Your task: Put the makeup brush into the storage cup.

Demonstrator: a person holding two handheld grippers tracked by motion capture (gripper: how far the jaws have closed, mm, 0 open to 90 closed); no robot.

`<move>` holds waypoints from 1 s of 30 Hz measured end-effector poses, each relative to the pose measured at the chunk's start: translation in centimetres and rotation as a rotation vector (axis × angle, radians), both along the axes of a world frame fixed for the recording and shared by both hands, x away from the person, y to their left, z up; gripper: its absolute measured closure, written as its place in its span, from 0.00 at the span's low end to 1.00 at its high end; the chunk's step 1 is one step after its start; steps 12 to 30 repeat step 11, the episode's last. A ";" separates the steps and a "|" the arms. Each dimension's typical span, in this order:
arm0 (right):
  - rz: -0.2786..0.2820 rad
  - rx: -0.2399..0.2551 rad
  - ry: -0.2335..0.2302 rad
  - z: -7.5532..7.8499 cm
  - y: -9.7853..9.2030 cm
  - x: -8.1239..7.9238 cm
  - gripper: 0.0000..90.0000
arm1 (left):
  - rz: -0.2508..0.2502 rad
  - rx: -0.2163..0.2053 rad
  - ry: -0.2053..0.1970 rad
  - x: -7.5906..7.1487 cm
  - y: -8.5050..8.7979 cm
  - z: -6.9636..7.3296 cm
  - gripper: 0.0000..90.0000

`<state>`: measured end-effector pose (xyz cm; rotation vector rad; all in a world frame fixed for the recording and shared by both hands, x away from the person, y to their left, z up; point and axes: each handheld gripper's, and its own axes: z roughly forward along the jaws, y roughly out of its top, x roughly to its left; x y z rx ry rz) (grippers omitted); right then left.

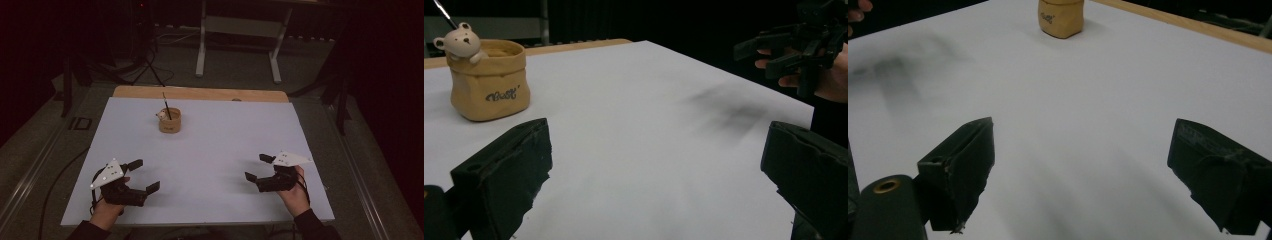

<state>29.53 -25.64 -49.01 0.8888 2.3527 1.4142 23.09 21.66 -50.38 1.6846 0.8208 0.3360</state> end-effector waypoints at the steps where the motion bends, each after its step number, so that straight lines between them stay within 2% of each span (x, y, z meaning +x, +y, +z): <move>1: -0.010 -0.005 0.000 -0.1 -0.1 0.0 0.13 | -0.001 -0.002 0.003 0.0 0.0 0.0 0.00; 3: -0.013 -0.018 -0.006 -0.2 -0.3 0.1 0.13 | -0.002 -0.002 0.004 0.0 0.0 -0.1 0.00; 7: 0.000 -0.074 -0.015 -0.8 -0.2 0.3 0.13 | -0.011 0.005 0.010 0.2 -0.2 -0.3 0.00; 10: 0.003 -0.085 -0.007 -1.0 -0.2 0.5 0.13 | -0.020 0.010 0.013 0.2 -0.4 -0.4 0.00; 30: 0.003 -0.087 -0.010 -1.0 -0.2 0.5 0.13 | -0.020 0.010 0.013 0.2 -0.4 -0.4 0.00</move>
